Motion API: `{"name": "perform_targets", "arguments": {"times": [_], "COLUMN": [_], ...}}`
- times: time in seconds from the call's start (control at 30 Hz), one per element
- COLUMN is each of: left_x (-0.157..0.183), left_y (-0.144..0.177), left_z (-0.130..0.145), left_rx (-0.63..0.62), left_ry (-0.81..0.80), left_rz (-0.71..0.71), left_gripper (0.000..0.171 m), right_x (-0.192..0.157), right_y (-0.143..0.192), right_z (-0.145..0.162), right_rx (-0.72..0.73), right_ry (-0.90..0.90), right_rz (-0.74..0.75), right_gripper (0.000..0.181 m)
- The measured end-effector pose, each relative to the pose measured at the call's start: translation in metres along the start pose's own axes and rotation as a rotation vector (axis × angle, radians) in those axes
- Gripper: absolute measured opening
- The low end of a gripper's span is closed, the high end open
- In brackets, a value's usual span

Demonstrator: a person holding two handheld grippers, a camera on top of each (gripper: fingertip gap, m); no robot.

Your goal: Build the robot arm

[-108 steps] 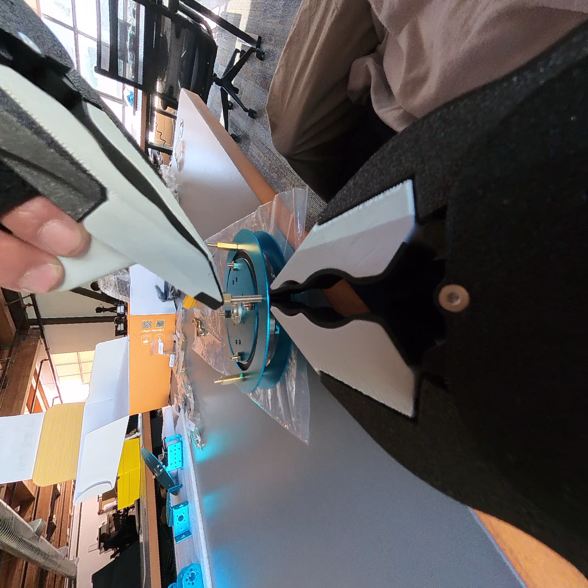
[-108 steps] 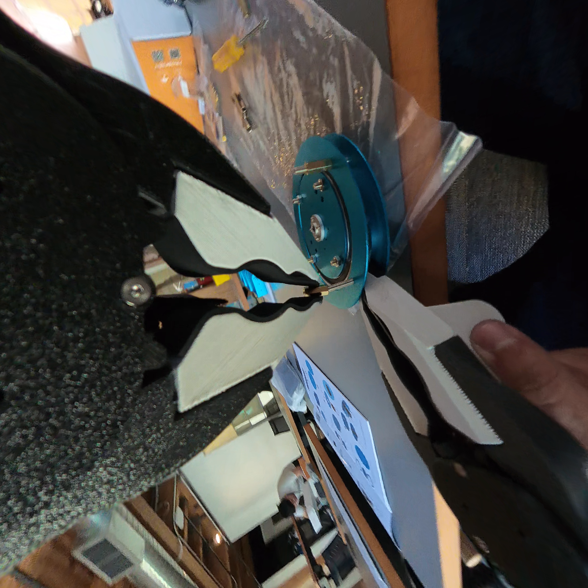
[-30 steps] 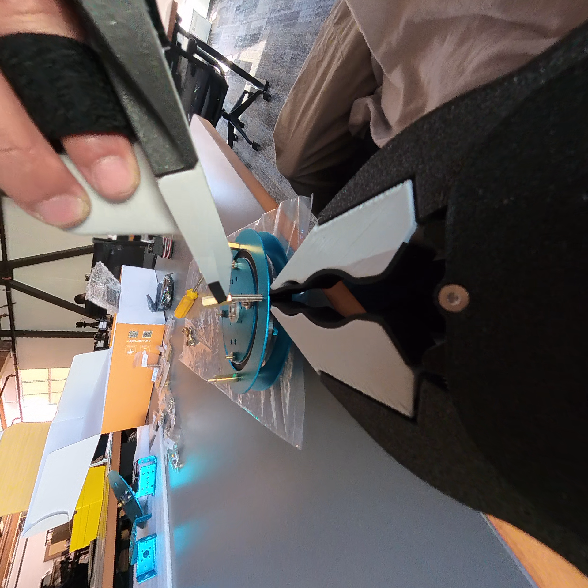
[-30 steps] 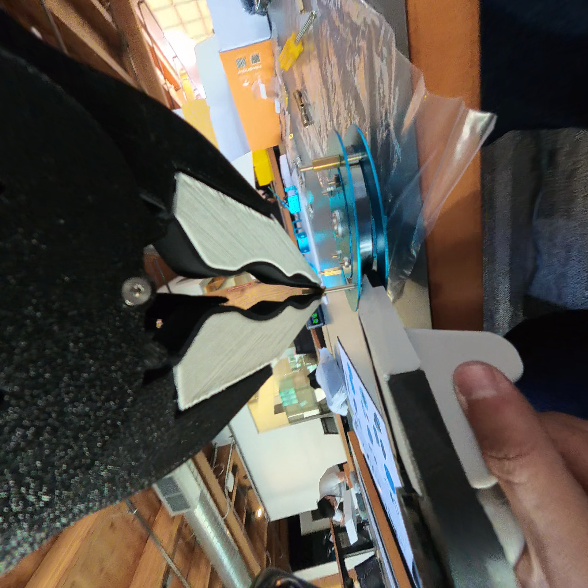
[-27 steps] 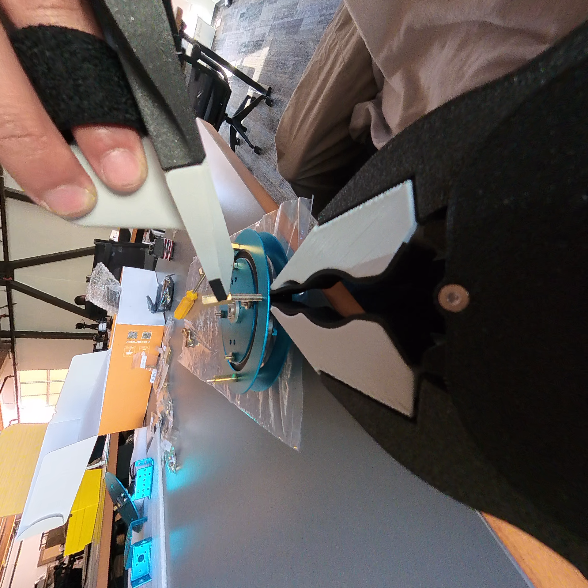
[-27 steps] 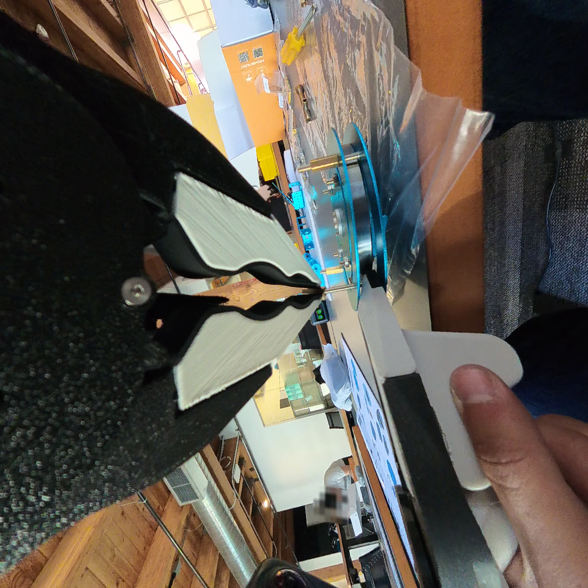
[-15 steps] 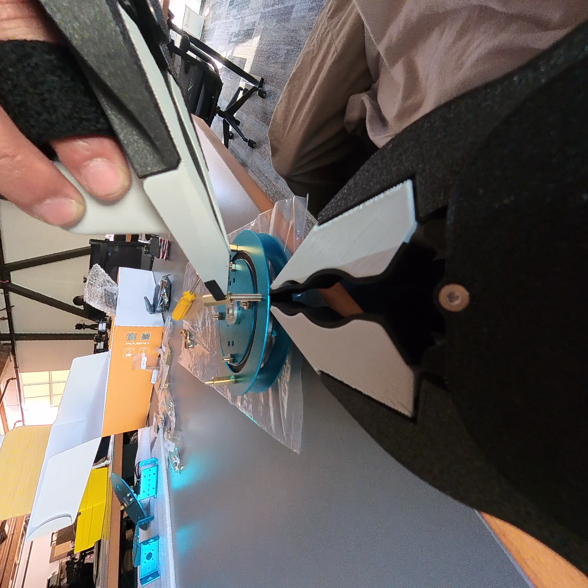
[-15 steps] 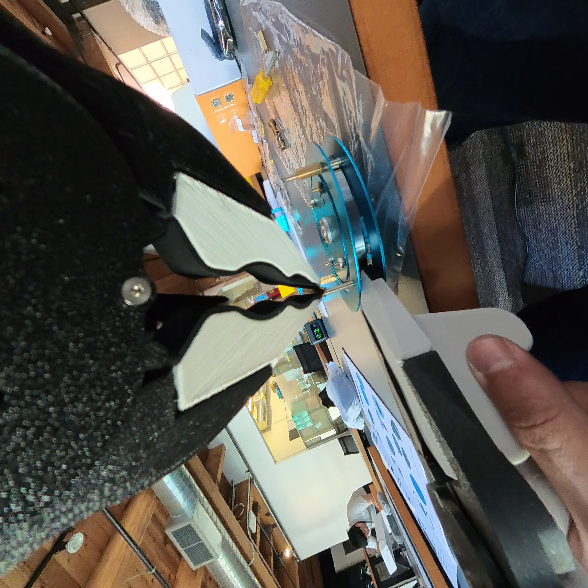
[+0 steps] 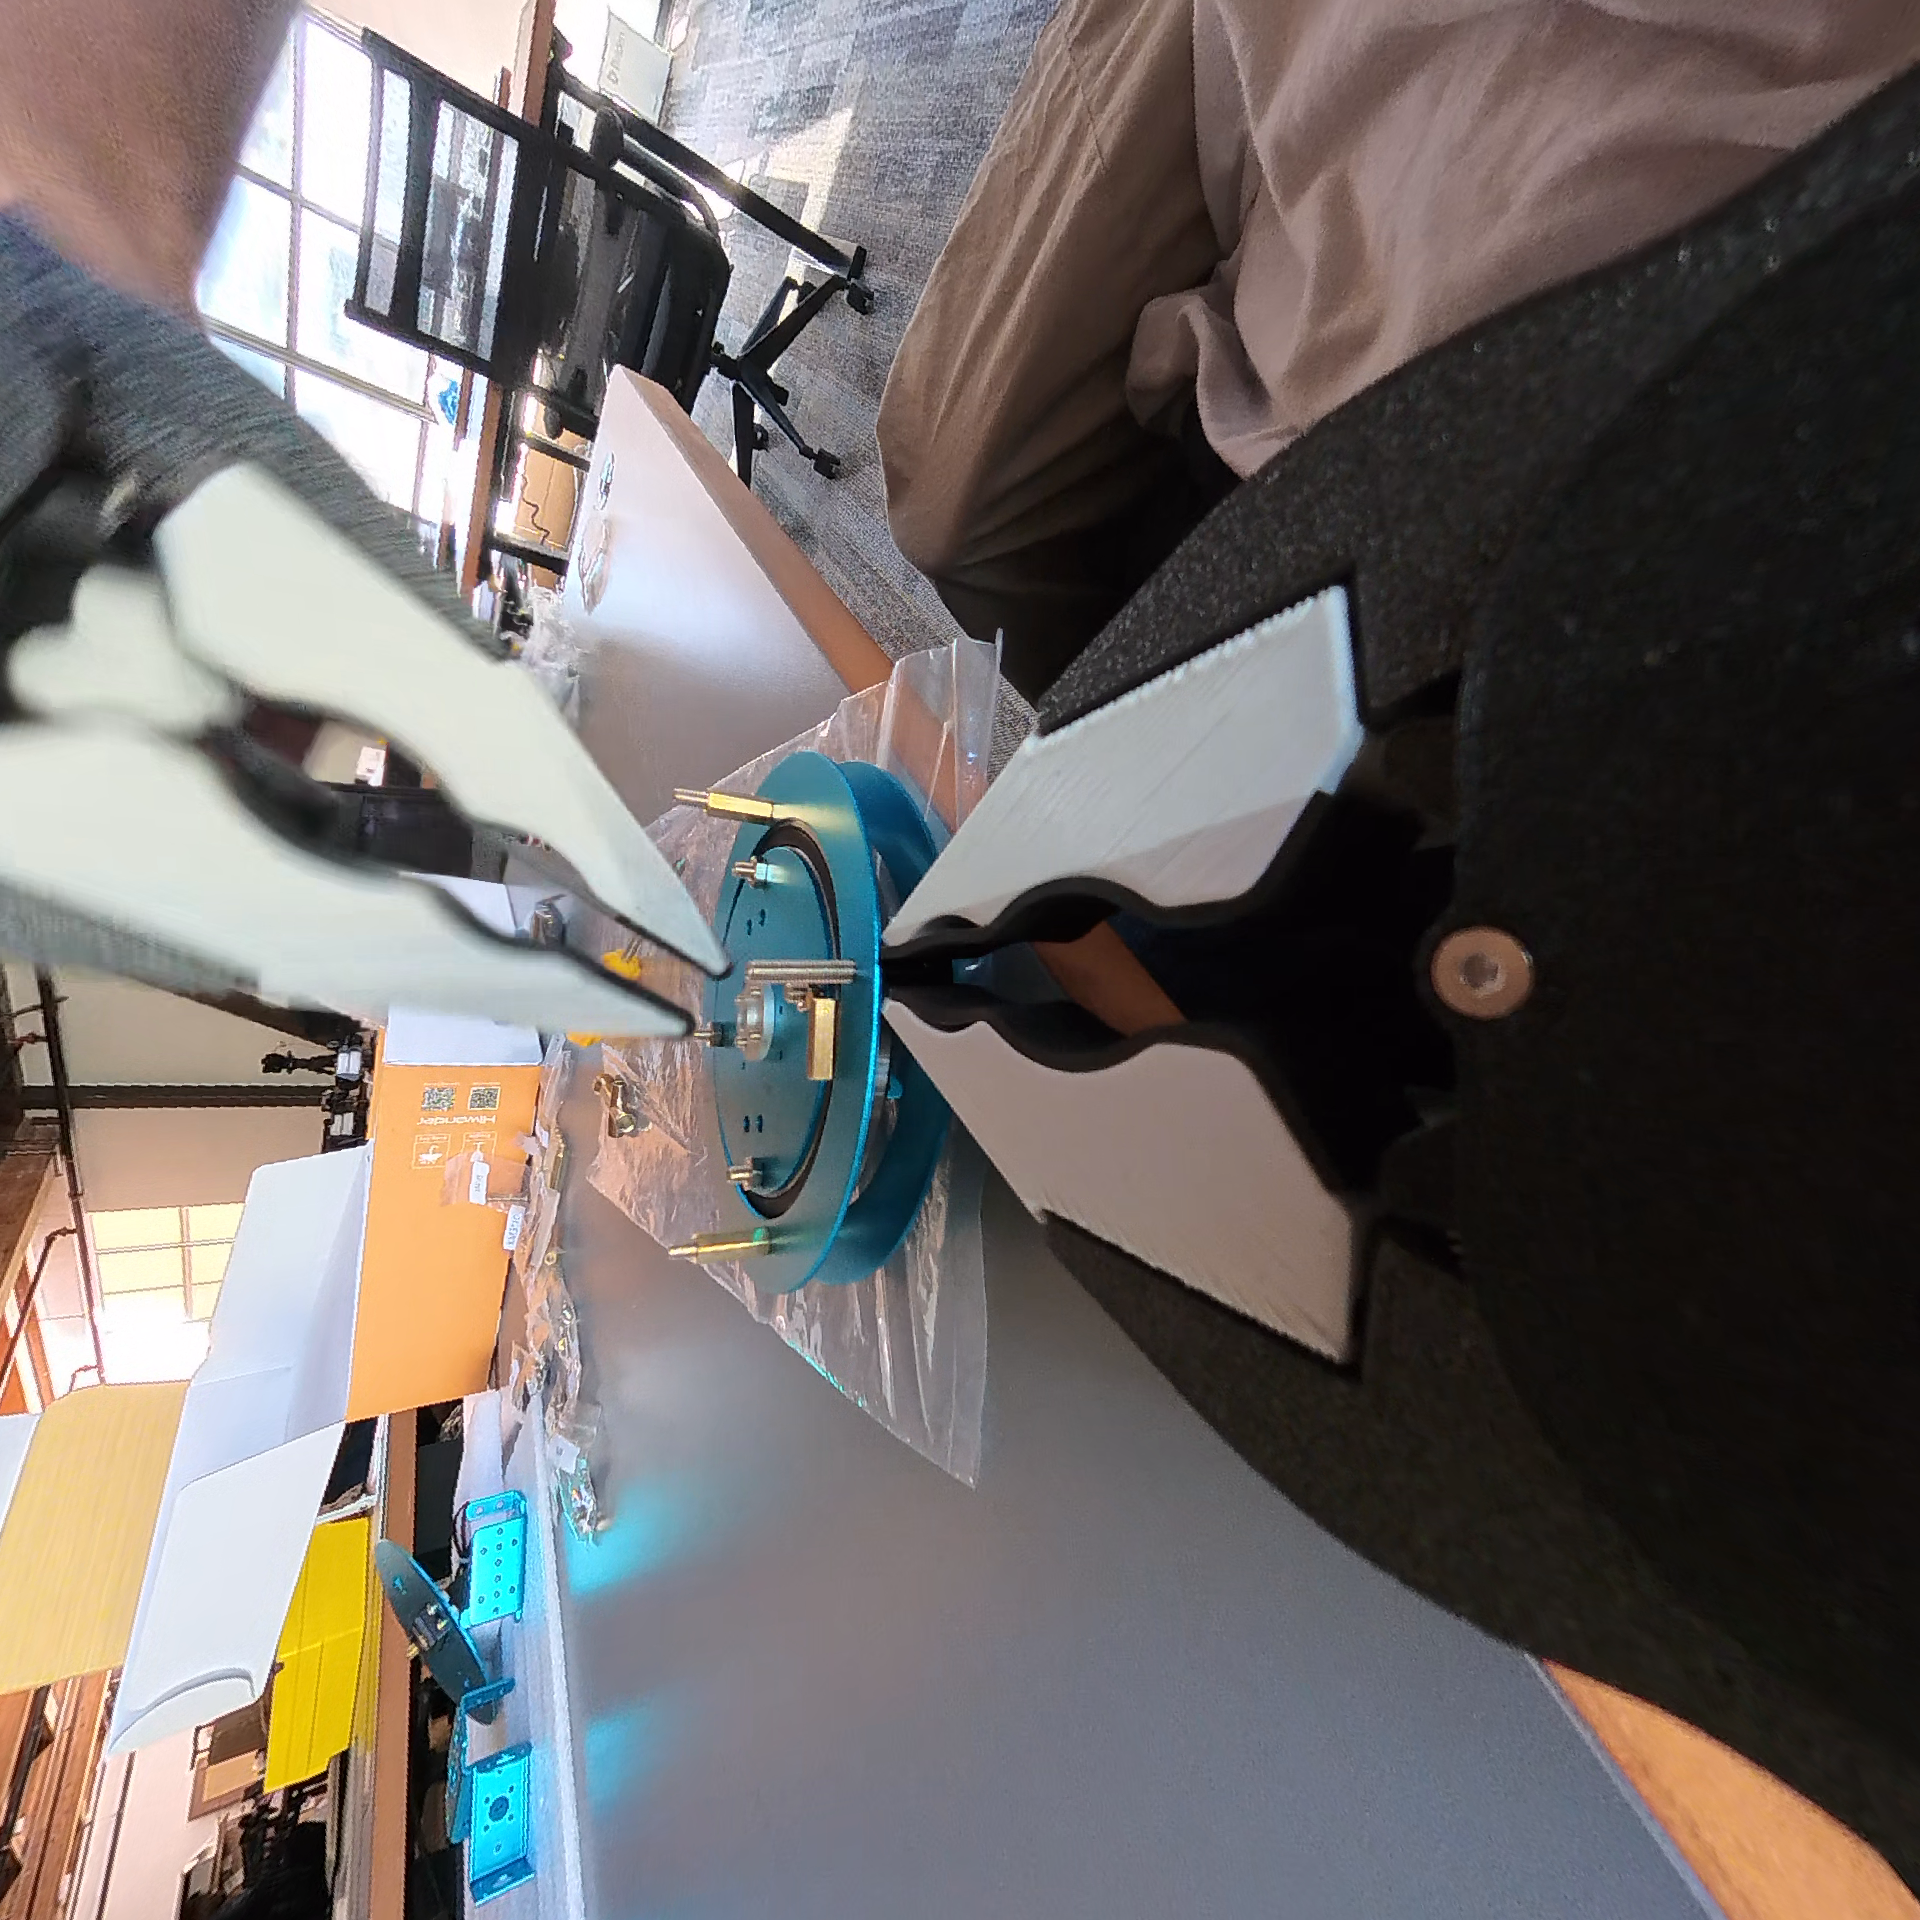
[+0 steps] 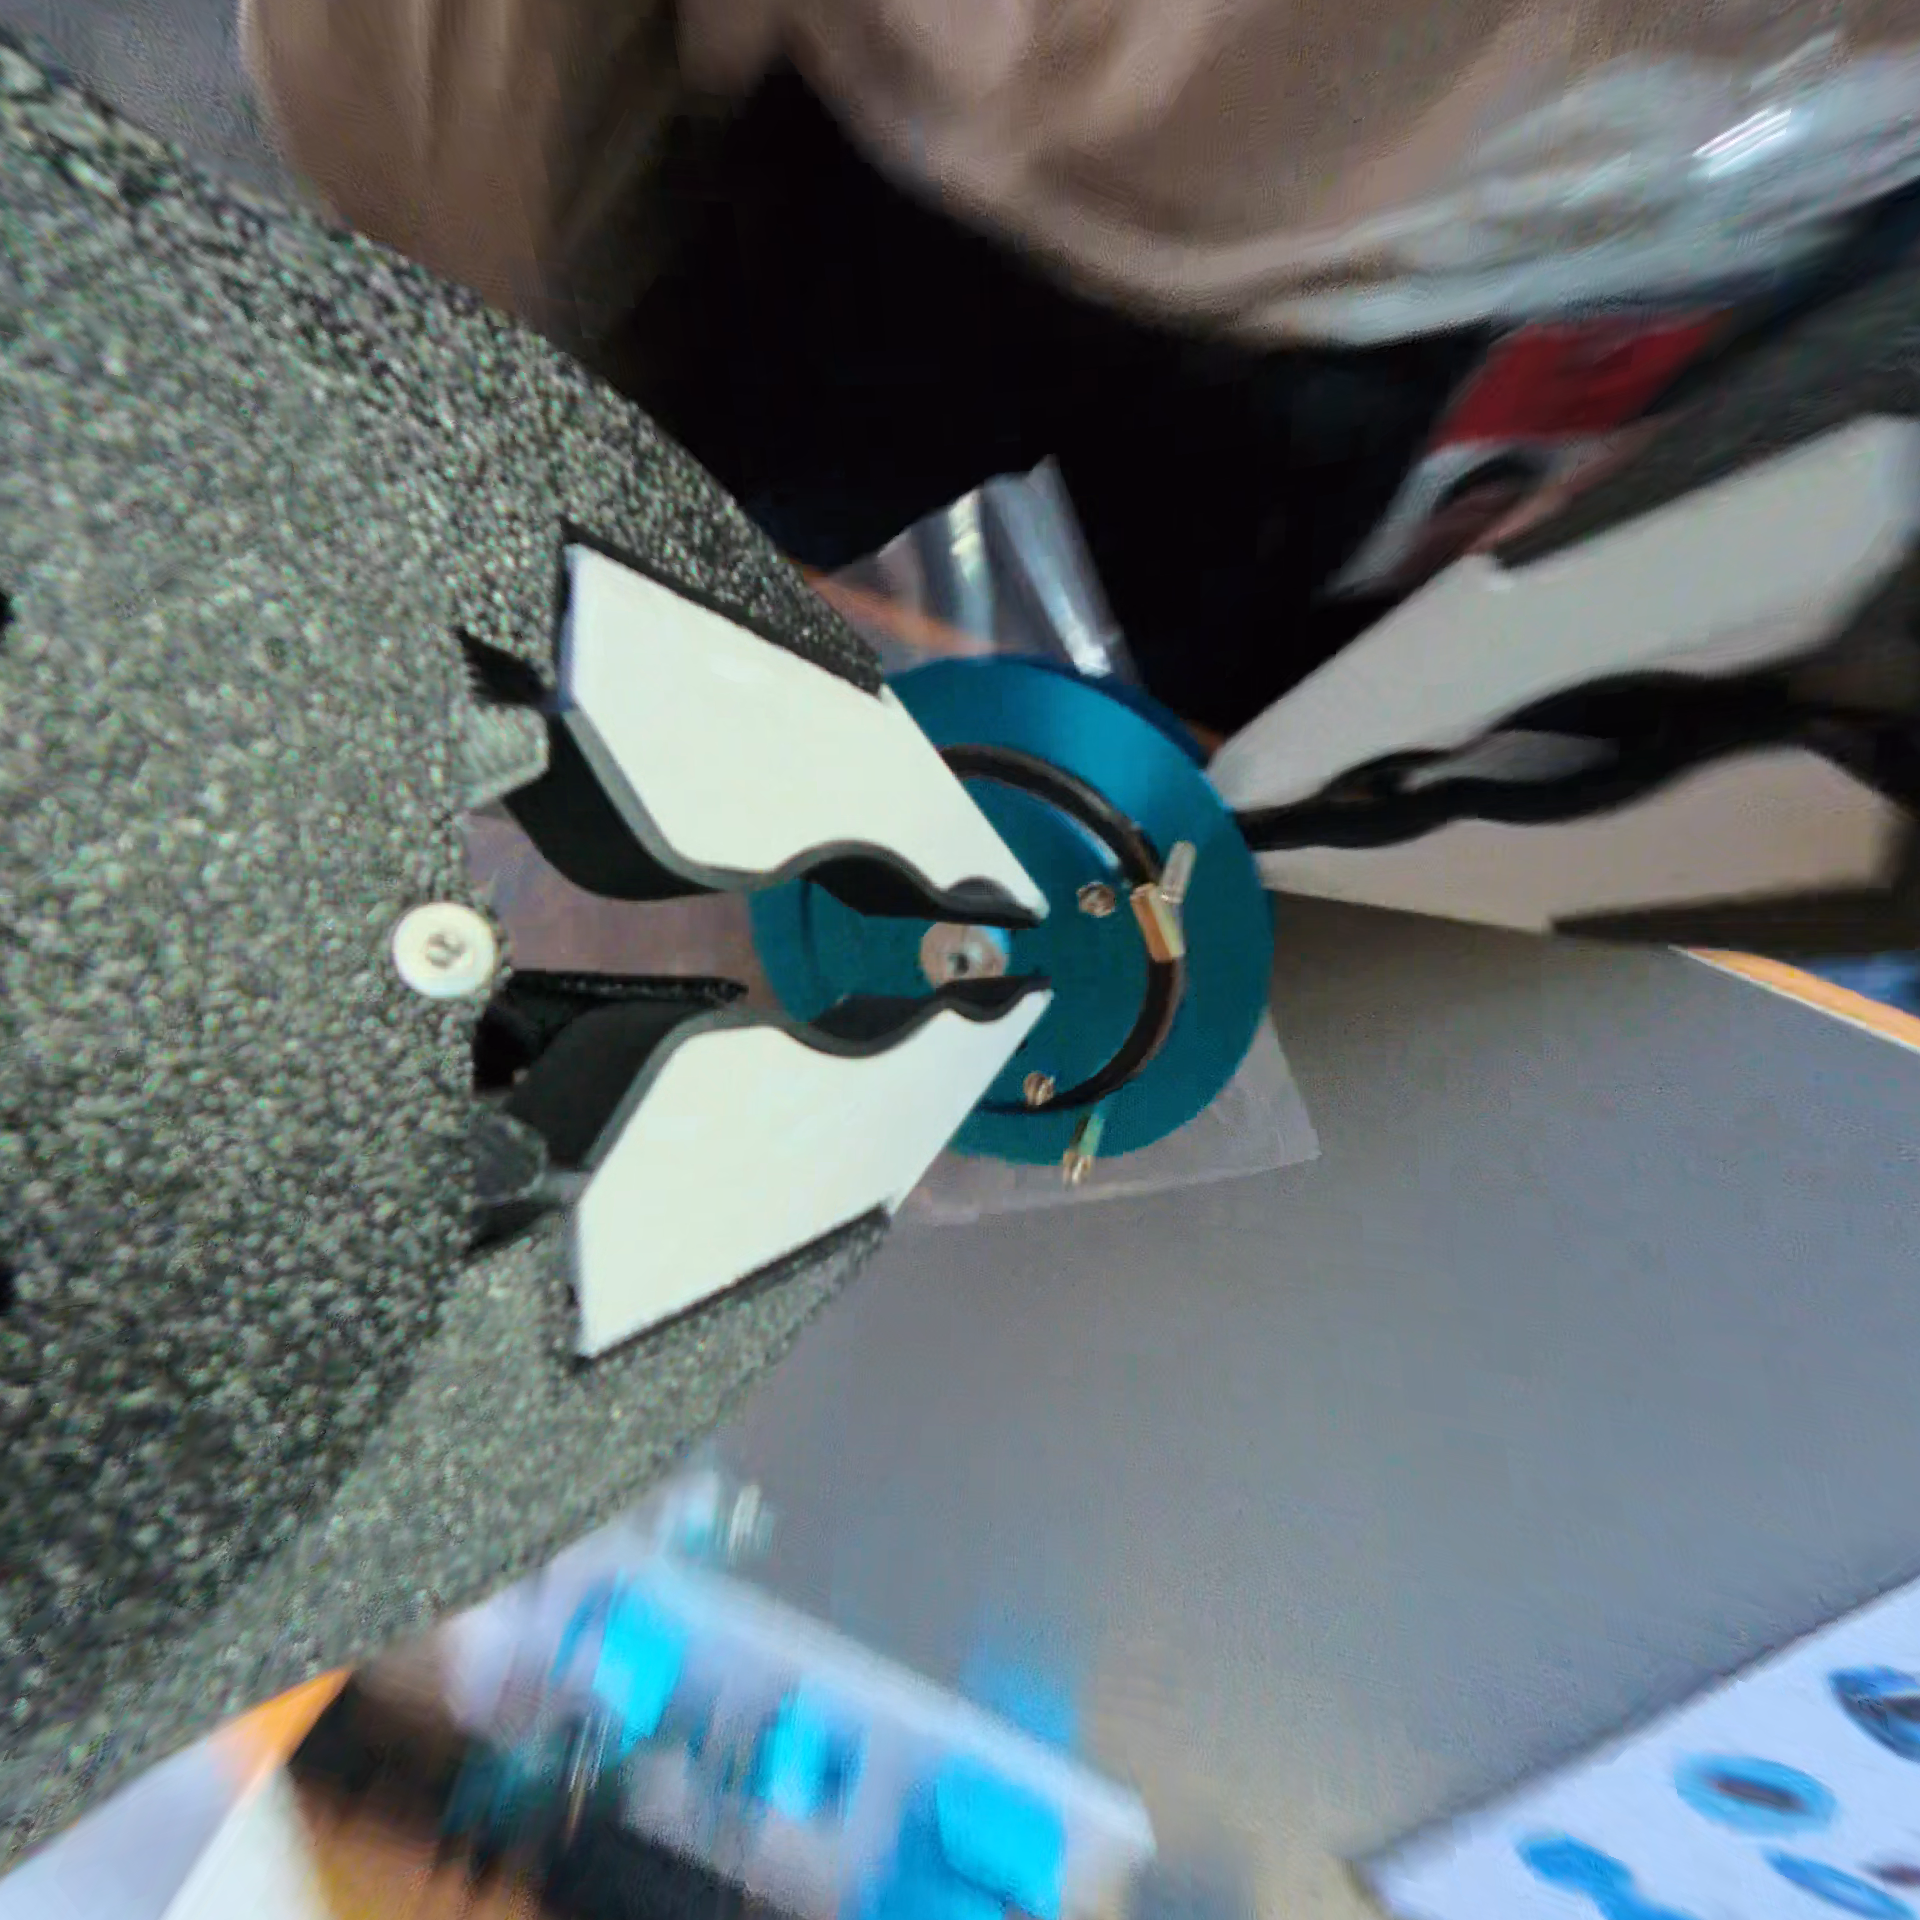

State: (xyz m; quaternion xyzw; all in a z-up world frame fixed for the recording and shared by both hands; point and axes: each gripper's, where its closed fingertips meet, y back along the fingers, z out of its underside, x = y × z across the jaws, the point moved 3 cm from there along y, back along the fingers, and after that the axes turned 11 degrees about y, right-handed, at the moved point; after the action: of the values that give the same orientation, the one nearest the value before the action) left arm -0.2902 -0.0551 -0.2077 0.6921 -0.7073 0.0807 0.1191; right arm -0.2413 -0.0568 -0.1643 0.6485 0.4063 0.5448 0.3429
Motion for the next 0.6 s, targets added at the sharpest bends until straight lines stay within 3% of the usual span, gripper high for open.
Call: {"name": "perform_targets", "arguments": {"times": [0.07,0.17,0.33,0.47,0.6], "left_x": [0.000,0.000,0.001,0.001,0.001], "left_y": [0.000,0.001,0.000,0.000,0.001], "left_z": [0.001,0.001,0.001,0.002,0.002], "left_rx": [0.006,0.013,0.022,0.022,0.023], "left_ry": [-0.001,0.004,-0.004,-0.002,-0.006], "left_rz": [0.001,0.009,0.030,0.027,0.029], "left_gripper": [0.001,0.001,0.001,0.001,0.001], "right_x": [0.001,-0.002,-0.007,-0.008,-0.004], "right_y": [-0.003,-0.007,-0.013,-0.015,-0.010], "right_z": [-0.002,-0.002,-0.009,-0.011,-0.002], "right_rx": [0.162,0.332,0.471,0.542,0.539], "right_ry": [-0.213,-0.345,-0.313,-0.264,-0.246], "right_rz": [-0.101,-0.150,-0.176,-0.286,-0.422], "right_gripper": [0.017,0.016,0.018,0.027,0.024]}}
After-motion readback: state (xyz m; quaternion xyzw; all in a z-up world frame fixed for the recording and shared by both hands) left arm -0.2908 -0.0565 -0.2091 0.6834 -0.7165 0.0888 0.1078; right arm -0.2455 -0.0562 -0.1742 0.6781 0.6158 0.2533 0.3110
